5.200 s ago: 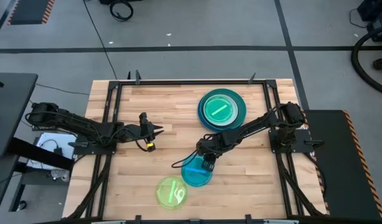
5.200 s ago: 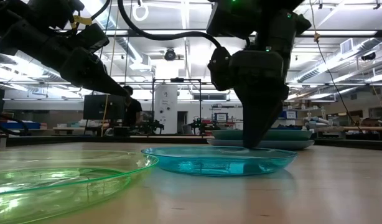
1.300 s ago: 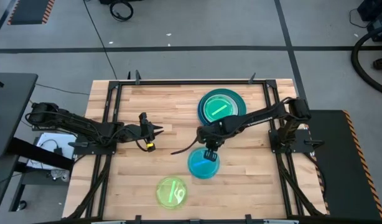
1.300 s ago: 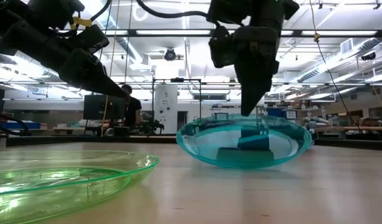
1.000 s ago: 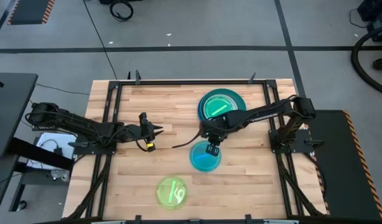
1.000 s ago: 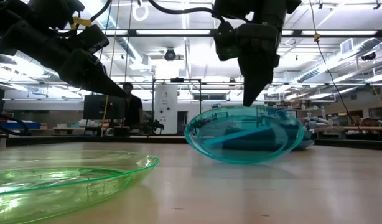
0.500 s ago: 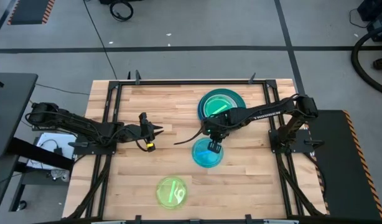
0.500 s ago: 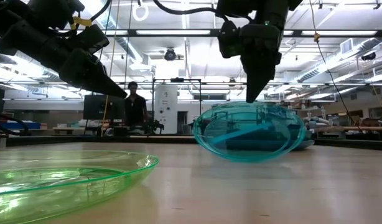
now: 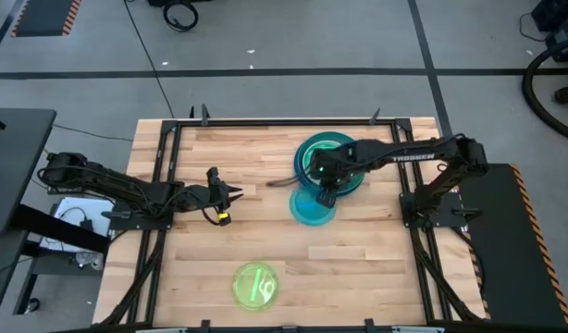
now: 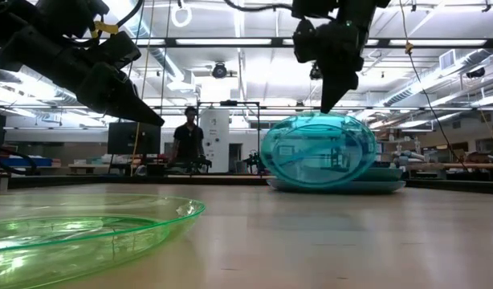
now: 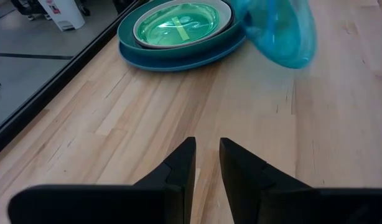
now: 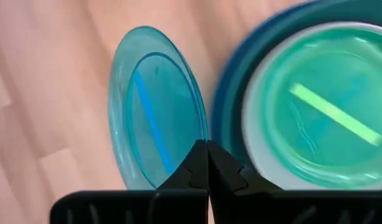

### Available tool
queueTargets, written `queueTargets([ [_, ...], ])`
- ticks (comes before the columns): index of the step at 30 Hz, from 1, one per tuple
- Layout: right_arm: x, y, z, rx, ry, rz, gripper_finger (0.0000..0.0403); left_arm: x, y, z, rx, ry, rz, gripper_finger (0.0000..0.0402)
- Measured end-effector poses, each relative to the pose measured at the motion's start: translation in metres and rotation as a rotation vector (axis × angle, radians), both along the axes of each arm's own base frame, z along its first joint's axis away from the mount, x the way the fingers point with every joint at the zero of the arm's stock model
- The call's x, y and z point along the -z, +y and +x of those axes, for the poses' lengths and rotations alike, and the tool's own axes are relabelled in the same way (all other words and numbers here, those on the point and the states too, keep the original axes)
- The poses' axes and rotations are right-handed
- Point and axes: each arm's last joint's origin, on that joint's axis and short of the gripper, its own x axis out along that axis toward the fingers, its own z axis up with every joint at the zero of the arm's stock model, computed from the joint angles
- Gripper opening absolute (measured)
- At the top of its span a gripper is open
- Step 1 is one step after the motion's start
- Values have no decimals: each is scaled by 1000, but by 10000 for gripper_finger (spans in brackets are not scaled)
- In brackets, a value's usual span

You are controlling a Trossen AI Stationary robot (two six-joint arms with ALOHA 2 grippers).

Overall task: Stack plastic plates
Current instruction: Stack the light blue plate on top of the light green plate

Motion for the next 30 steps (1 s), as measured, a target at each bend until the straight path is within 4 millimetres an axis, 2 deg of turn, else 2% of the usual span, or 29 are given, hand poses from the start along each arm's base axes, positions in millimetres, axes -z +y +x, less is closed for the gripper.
queueTargets([
  [14,2,-57,-17,53,52,-4,0,0,0,0,0,1,0,80],
  [30,0,-94,-32,-1,-21,114,0,0,0,0,1,2,1,80],
])
